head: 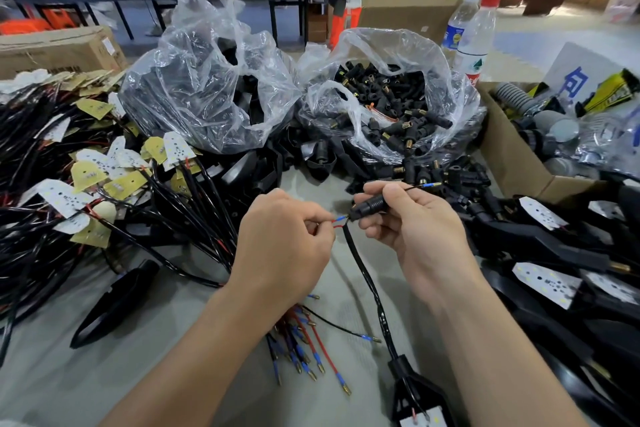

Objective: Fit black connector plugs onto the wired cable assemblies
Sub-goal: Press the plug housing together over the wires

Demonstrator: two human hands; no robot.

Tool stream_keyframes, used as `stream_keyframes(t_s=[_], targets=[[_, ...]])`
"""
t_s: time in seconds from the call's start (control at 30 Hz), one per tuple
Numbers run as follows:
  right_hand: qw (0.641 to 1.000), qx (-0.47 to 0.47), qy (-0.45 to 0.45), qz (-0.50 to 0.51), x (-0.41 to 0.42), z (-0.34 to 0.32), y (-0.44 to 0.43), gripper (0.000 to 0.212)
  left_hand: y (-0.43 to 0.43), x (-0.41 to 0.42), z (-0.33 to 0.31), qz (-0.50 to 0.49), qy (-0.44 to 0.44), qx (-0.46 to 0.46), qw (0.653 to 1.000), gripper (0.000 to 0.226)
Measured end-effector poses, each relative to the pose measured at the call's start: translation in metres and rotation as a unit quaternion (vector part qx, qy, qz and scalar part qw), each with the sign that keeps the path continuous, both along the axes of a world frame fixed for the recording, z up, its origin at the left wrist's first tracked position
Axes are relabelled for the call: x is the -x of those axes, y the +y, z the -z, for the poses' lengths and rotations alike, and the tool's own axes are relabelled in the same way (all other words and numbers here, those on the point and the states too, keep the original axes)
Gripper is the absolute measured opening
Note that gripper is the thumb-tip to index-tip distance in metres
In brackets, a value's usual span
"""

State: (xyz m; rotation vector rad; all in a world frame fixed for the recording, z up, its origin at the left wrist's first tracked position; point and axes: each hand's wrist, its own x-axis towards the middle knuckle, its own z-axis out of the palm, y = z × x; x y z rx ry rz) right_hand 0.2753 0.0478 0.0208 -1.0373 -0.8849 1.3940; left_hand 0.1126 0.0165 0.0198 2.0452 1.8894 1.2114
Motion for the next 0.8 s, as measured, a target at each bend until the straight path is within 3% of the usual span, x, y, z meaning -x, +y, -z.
stream_keyframes(t_s=[0.2, 0.43, 0.73, 0.8], targets=[[0.999, 0.027, 0.011, 0.023, -0.0003, 0.0017, 0.0009, 0.027, -0.0003, -0.0025, -0.0014, 0.006, 0.026, -0.007, 1.000, 0.014], [0.999, -0.020, -0.021, -0.013, -0.0083, 0.0003, 0.0040, 0.022, 0.0028, 0.0012, -0.0074, 0.036, -0.194, 0.121, 0.973, 0.024], [0.997, -0.030, -0.036, -0.056, -0.0040, 0.0012, 0.0022, 0.023, -0.0013, -0.0022, -0.0042, 0.037, -0.138, 0.070, 0.987, 0.024], [0.999, -0.011, 0.005, -0.050, -0.0038, 0.0001, 0.0030, 0.023, 0.0000, -0.0024, -0.0032, 0.029, -0.152, 0.042, 0.987, 0.020]])
